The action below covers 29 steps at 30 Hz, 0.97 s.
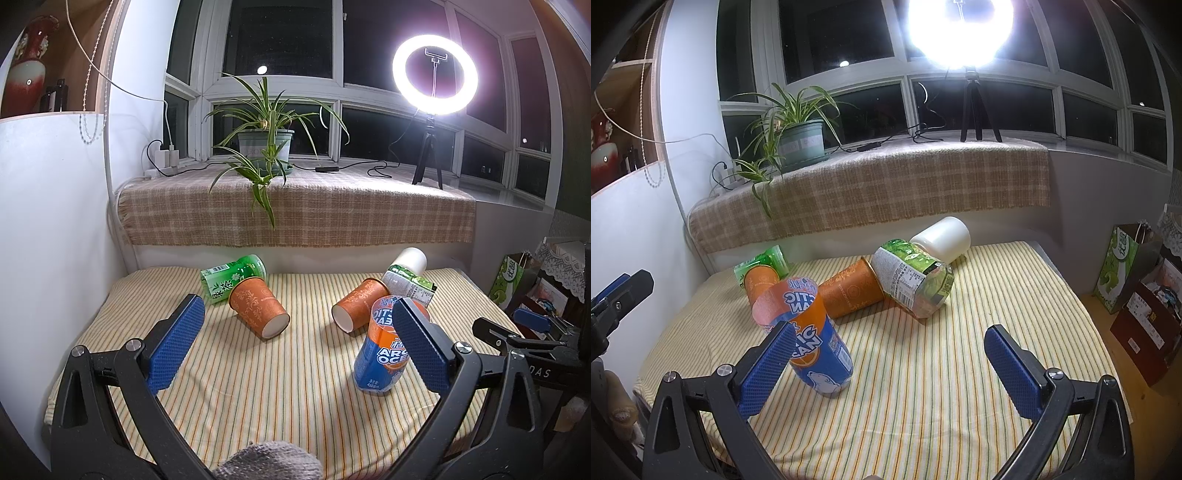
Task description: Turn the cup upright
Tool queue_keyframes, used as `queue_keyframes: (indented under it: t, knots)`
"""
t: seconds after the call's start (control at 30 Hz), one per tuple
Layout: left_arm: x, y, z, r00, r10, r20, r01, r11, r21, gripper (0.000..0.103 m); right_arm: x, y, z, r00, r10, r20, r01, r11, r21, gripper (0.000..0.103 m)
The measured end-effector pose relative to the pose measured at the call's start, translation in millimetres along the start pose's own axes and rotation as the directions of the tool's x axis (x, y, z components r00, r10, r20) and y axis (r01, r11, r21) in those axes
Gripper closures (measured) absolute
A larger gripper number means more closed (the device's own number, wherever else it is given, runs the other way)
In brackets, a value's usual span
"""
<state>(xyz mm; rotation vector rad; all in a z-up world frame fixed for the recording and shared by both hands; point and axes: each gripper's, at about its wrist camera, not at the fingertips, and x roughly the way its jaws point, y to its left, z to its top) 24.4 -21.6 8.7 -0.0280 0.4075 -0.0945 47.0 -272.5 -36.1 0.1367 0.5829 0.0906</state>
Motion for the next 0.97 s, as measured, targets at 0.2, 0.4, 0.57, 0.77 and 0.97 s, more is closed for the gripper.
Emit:
queue_keyframes:
  t: [0.2, 0.4, 0.57, 0.77, 0.97]
  knots:
    - [0.1, 0.0, 0.0, 1.000, 0.000, 0.000, 0.000, 1.000, 0.001, 0.000, 0.2, -0.1, -0.3, 1.000, 0.001, -0.001, -0.001, 1.000, 0.000, 0.000]
    - [0.1, -0.1, 0.0, 1.000, 0.001, 0.001, -0.001, 1.000, 0.001, 0.000, 0.4, -0.2, -0.4, 1.000, 0.001, -0.003, -0.001, 1.000, 0.004, 0.000]
    - [-0.1, 0.0, 0.5, 1.000, 0.000, 0.001, 0.000, 1.000, 0.000, 0.000, 1.3, 0.0, -1.1, 1.000, 0.002, -0.006, -0.002, 1.000, 0.004, 0.000]
    - [0.1, 0.0, -0.1, 1.000, 0.001, 0.000, -0.001, 1.000, 0.001, 0.000, 1.1, 0.2, -1.0, 1.000, 0.002, -0.006, -0.002, 1.000, 0.005, 0.000]
    - [0.1, 0.1, 0.0, 1.000, 0.002, 0.001, -0.002, 1.000, 0.000, 0.000, 4.0, -1.2, -3.0, 1.000, 0.003, -0.014, -0.003, 1.000, 0.007, 0.000]
